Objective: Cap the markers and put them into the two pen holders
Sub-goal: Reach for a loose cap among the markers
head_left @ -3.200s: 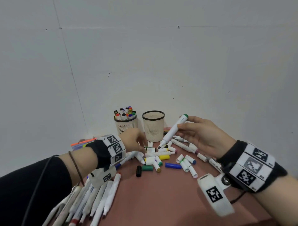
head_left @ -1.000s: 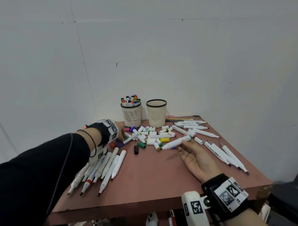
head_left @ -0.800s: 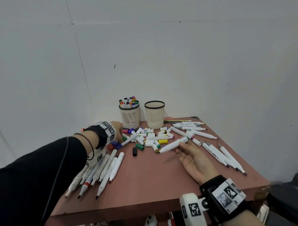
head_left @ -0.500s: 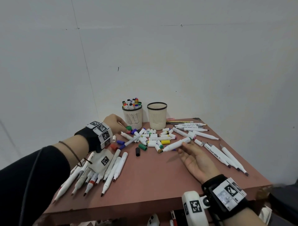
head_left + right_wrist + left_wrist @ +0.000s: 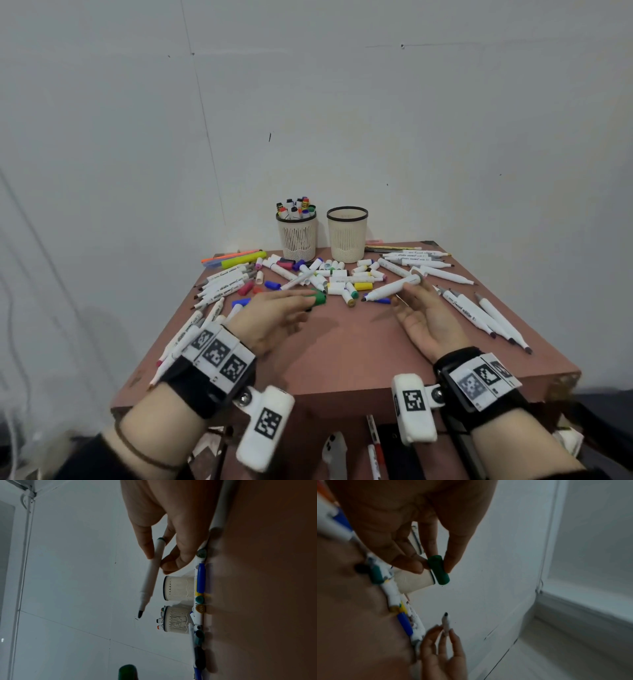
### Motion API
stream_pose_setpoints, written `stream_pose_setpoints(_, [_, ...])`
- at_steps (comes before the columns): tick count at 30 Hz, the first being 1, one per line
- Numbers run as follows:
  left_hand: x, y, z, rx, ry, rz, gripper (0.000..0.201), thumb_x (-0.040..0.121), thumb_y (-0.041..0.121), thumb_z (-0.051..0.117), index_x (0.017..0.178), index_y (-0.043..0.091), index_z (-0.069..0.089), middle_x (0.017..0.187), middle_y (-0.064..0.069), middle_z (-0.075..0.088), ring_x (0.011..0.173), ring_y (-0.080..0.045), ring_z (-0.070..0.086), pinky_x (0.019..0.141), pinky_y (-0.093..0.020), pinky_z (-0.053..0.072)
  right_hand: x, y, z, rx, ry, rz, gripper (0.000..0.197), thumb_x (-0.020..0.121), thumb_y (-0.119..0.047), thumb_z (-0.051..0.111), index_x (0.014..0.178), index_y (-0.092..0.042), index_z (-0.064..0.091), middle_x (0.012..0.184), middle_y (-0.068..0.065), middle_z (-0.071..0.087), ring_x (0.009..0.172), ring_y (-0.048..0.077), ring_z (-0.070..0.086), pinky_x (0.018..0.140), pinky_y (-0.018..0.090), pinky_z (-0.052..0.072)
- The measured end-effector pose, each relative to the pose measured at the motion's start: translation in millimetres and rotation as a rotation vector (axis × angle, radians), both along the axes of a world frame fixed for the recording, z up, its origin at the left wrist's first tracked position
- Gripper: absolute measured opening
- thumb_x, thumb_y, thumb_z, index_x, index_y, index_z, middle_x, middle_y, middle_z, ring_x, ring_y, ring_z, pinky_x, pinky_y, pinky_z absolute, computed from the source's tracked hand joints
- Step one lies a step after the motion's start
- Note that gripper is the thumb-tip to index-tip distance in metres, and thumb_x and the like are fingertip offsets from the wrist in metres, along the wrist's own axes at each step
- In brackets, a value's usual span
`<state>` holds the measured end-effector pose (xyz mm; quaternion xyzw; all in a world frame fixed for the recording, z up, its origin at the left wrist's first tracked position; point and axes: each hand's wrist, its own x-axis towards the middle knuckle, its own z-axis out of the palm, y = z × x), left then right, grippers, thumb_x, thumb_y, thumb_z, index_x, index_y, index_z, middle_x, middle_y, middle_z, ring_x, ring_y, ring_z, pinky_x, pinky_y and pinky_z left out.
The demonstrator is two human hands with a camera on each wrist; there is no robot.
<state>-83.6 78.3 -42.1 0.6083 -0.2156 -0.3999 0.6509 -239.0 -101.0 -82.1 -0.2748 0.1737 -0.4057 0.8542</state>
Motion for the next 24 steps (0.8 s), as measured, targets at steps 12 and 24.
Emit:
stream_pose_setpoints(12, [-31.4, -21.5, -30.1, -0.168, 0.301, 0.019, 0.011, 0.089, 0.003, 0.058, 0.093, -0.002, 0.067, 0.080, -0.012, 0.072, 0.067, -0.014, 0.071, 0.056, -0.017, 0.054, -1.0, 0.9, 0.6, -0.050, -0.022, 0.073, 0.026, 0.089, 0.004, 0.052, 0.098, -0.019, 0.058, 0.080, 0.006, 0.071, 0.075, 0.019, 0.071, 0.069, 0.036, 0.060])
stream_pose_setpoints(24, [-23.3, -21.8, -42.2, -0.220, 0.381, -0.048, 0.016, 0.088, 0.004, 0.057, 0.098, -0.003, 0.066, 0.085, -0.012, 0.072, 0.069, -0.013, 0.070, 0.060, -0.017, 0.056, 1.8, -1.3, -2.7, -0.160, -0.044, 0.094, 0.036, 0.090, 0.007, 0.048, 0.105, -0.023, 0.061, 0.088, 0.009, 0.073, 0.081, 0.019, 0.072, 0.066, 0.030, 0.059])
